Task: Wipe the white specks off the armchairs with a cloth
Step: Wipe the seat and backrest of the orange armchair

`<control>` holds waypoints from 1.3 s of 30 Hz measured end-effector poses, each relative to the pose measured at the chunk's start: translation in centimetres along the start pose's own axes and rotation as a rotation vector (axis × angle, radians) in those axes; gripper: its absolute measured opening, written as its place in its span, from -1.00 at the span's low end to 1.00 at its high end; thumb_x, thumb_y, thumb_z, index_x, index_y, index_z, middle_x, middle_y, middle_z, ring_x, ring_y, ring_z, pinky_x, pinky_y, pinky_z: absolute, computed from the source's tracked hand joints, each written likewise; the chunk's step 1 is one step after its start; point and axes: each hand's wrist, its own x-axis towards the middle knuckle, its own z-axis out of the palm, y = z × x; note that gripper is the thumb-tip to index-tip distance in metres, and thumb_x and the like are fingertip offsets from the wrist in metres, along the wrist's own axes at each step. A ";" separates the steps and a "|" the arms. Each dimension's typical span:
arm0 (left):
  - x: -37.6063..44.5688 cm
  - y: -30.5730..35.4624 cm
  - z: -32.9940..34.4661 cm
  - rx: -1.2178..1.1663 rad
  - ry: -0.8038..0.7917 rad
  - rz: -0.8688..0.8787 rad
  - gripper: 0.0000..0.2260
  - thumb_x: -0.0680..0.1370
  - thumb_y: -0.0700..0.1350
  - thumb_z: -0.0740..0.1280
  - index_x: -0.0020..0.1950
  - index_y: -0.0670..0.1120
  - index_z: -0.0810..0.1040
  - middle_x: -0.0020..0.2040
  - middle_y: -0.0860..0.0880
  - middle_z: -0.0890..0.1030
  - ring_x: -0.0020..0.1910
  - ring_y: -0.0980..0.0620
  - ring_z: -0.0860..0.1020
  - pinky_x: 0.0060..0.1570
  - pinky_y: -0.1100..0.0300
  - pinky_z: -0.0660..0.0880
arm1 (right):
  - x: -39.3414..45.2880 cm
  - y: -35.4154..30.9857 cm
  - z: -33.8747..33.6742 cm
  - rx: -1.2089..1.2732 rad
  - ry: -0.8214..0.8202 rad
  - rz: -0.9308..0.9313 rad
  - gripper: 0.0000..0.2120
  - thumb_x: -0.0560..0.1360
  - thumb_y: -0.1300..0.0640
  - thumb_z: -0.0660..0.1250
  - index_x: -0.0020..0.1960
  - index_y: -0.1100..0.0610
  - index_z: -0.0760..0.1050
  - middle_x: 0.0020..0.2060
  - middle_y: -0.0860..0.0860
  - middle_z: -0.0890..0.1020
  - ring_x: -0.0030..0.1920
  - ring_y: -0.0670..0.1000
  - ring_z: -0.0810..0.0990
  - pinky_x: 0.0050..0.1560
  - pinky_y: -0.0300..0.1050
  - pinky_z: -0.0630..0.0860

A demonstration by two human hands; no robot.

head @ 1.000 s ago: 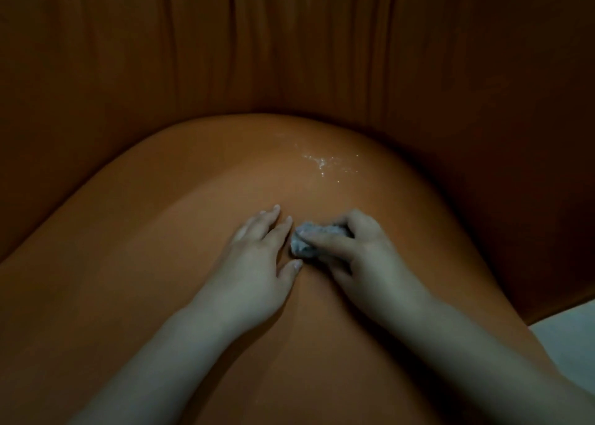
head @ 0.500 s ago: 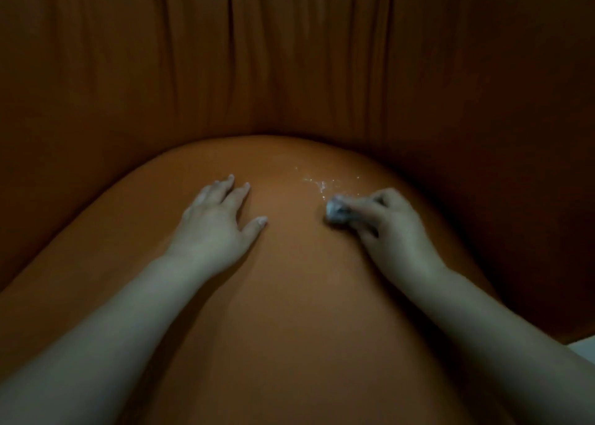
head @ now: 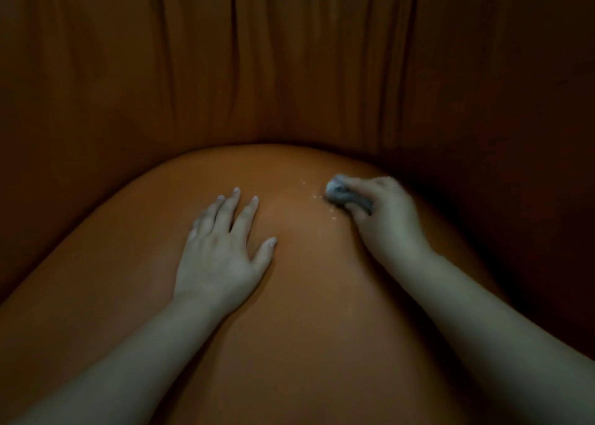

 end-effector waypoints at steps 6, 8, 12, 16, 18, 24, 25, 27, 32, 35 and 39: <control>0.0 0.1 0.2 0.013 0.012 -0.002 -0.34 0.52 0.35 -0.11 0.56 0.09 0.09 0.58 0.00 0.08 0.54 -0.02 0.04 0.46 -0.03 0.08 | 0.6 1.2 -0.6 0.000 0.012 0.024 -0.64 0.47 0.27 0.40 0.22 -0.01 0.58 -0.06 -0.06 0.45 -0.04 -0.11 0.42 -0.03 -0.61 0.20; -0.1 0.1 0.2 0.016 0.010 -0.002 -0.34 0.52 0.35 -0.12 0.56 0.09 0.09 0.58 0.01 0.07 0.54 -0.02 0.02 0.46 -0.03 0.07 | 2.1 0.7 -0.2 0.011 0.011 0.076 -0.65 0.49 0.26 0.37 0.24 0.00 0.56 -0.04 -0.07 0.42 -0.01 -0.11 0.41 -0.05 -0.62 0.20; 0.1 0.1 0.4 0.011 0.019 0.000 -0.35 0.52 0.35 -0.10 0.56 0.10 0.09 0.58 0.02 0.07 0.54 0.00 0.02 0.46 -0.02 0.05 | 0.3 -1.6 1.8 -0.013 -0.134 -0.181 -0.61 0.45 0.28 0.41 0.22 -0.03 0.58 -0.02 -0.01 0.47 0.02 0.00 0.42 0.01 -0.38 0.21; 0.1 -0.1 0.7 0.006 0.028 -0.001 -0.36 0.53 0.35 -0.10 0.56 0.11 0.08 0.58 0.03 0.06 0.54 0.00 0.02 0.46 -0.02 0.06 | 0.6 0.3 0.4 -0.016 -0.084 -0.167 -0.60 0.42 0.34 0.42 0.20 0.01 0.59 -0.04 0.05 0.53 0.00 0.07 0.49 0.01 -0.34 0.32; 0.1 -0.1 0.8 0.002 0.029 -0.002 -0.36 0.53 0.35 -0.10 0.56 0.11 0.07 0.58 0.03 0.05 0.55 0.00 0.01 0.46 -0.03 0.05 | 2.3 0.9 0.2 0.007 -0.028 -0.020 -0.63 0.47 0.29 0.40 0.22 0.00 0.57 -0.04 -0.03 0.48 0.02 0.00 0.49 -0.02 -0.53 0.27; 0.1 -0.2 0.9 -0.008 0.035 0.000 -0.36 0.53 0.35 -0.11 0.56 0.12 0.05 0.58 0.04 0.03 0.55 0.02 -0.02 0.47 0.00 0.00 | -1.1 -1.2 1.3 -0.002 -0.180 -0.256 -0.58 0.44 0.29 0.43 0.21 -0.07 0.58 -0.02 -0.02 0.50 0.00 0.01 0.48 0.03 -0.37 0.33; 0.1 -0.1 0.9 -0.010 0.036 0.002 -0.36 0.53 0.35 -0.11 0.56 0.11 0.05 0.58 0.04 0.03 0.55 0.01 -0.01 0.47 0.00 0.01 | -1.8 -1.0 1.1 -0.019 -0.187 -0.284 -0.56 0.43 0.28 0.43 0.22 -0.10 0.57 -0.01 -0.04 0.50 0.01 0.00 0.47 0.02 -0.36 0.32; 0.1 -0.1 0.9 -0.017 0.037 0.003 -0.35 0.53 0.35 -0.12 0.56 0.11 0.05 0.58 0.04 0.03 0.55 0.02 -0.02 0.47 0.00 0.01 | -1.2 -0.5 1.0 -0.019 -0.152 -0.256 -0.55 0.43 0.30 0.43 0.22 -0.10 0.57 -0.02 -0.02 0.52 0.01 0.03 0.48 0.02 -0.31 0.35; 0.0 -0.2 0.9 -0.022 0.043 0.008 -0.35 0.52 0.35 -0.14 0.57 0.12 0.04 0.59 0.05 0.01 0.55 0.03 -0.04 0.47 0.03 -0.03 | 5.9 -1.7 3.5 0.015 -0.106 -0.055 -0.64 0.52 0.24 0.35 0.29 0.02 0.53 0.00 -0.01 0.42 0.03 -0.04 0.43 -0.06 -0.64 0.16; 0.1 -0.3 0.9 -0.028 0.053 0.009 -0.36 0.53 0.35 -0.13 0.57 0.12 0.03 0.59 0.05 -0.01 0.55 0.04 -0.06 0.45 0.06 -0.10 | 6.0 -2.9 4.5 0.010 -0.230 -0.208 -0.62 0.50 0.25 0.36 0.28 -0.02 0.54 0.03 -0.01 0.44 0.06 -0.05 0.42 0.02 -0.58 0.18; 0.1 -0.3 1.1 -0.028 0.055 0.010 -0.36 0.53 0.35 -0.14 0.56 0.12 0.01 0.59 0.06 -0.04 0.55 0.05 -0.09 0.43 0.08 -0.17 | 4.4 -2.2 4.4 -0.015 -0.279 -0.419 -0.60 0.46 0.27 0.41 0.23 -0.07 0.57 0.00 -0.02 0.49 0.02 -0.01 0.45 0.05 -0.34 0.28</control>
